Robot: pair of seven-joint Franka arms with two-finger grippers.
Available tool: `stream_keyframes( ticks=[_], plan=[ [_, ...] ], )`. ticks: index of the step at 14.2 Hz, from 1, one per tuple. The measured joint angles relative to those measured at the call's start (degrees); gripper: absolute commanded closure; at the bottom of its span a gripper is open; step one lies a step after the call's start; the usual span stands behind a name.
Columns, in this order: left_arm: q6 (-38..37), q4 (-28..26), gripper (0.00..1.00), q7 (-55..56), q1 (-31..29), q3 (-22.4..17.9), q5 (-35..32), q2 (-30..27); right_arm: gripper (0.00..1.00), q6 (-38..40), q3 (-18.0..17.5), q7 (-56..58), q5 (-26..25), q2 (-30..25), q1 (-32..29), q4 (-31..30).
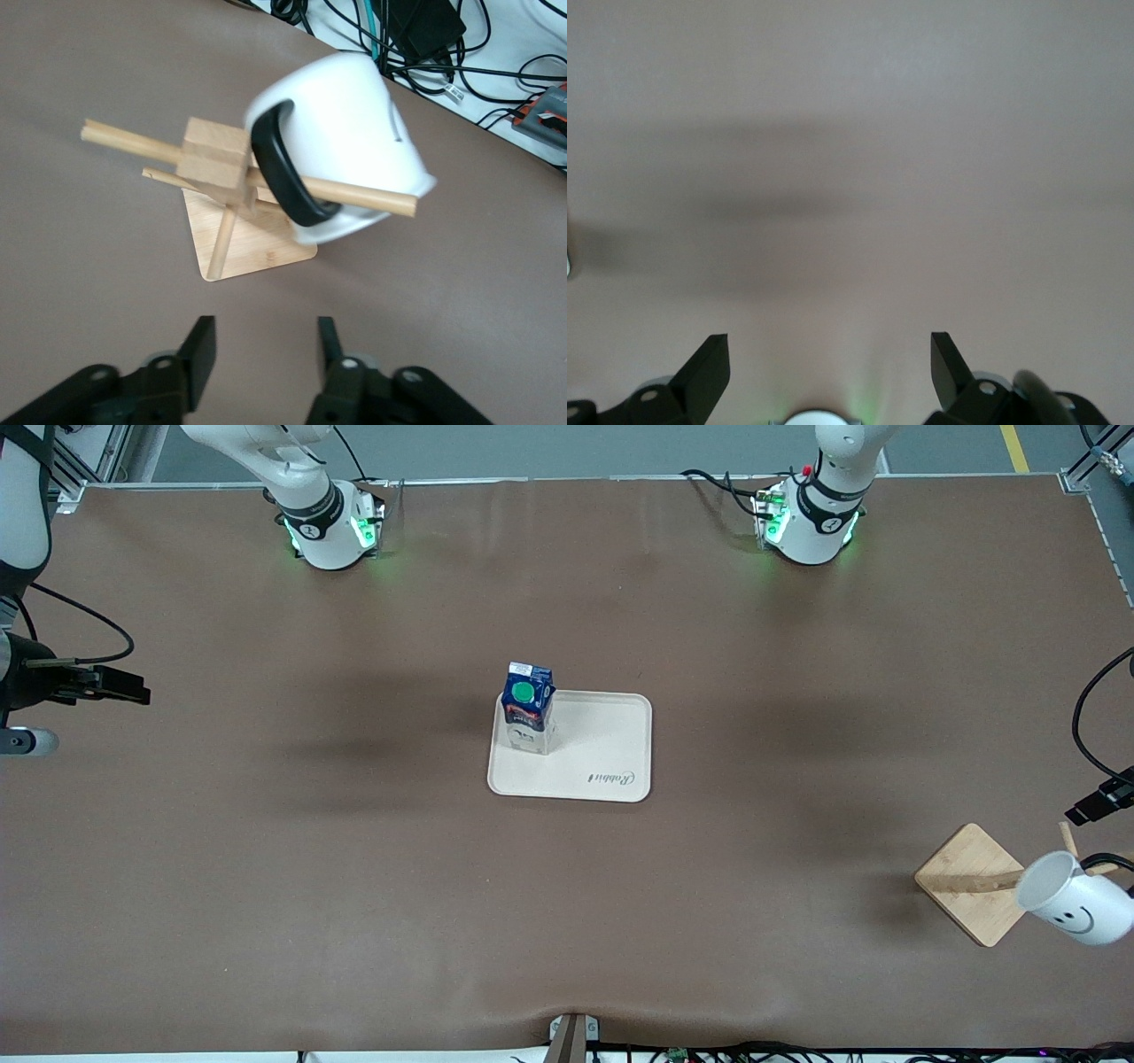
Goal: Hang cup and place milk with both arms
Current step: 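Hang the mug handle on a peg and open the left gripper, then raise the left gripper while the right gripper reaches the milk carton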
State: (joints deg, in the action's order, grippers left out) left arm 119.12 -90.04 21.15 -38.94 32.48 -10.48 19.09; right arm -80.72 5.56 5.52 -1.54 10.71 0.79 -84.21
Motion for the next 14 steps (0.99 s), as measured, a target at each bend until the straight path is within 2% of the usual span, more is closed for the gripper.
stream_keyframes(
  ticks=[2,5,9,12,14],
  plan=[
    [-0.3,0.2,0.00,0.0,0.1,1.5,0.0,-0.1,0.00,4.1,-0.3,0.0,0.1,0.0,0.9,0.9],
    [-3.1,0.7,0.00,0.0,0.3,4.6,0.0,-0.6,0.00,4.9,-0.4,0.0,-1.0,0.2,3.5,1.2],
    [-7.7,1.7,0.00,-1.6,0.4,8.0,-0.2,-1.8,0.00,-0.2,-0.5,0.3,-7.9,4.3,4.7,1.2],
    [-12.9,2.9,0.00,-3.3,0.5,11.1,-1.6,-2.3,0.00,-0.8,-0.6,0.5,-8.0,5.7,7.0,1.3],
    [-15.9,3.3,0.00,-3.3,0.7,13.2,-2.8,-3.0,0.00,-0.2,-0.6,-3.8,-6.8,5.6,10.0,1.8]
  ],
)
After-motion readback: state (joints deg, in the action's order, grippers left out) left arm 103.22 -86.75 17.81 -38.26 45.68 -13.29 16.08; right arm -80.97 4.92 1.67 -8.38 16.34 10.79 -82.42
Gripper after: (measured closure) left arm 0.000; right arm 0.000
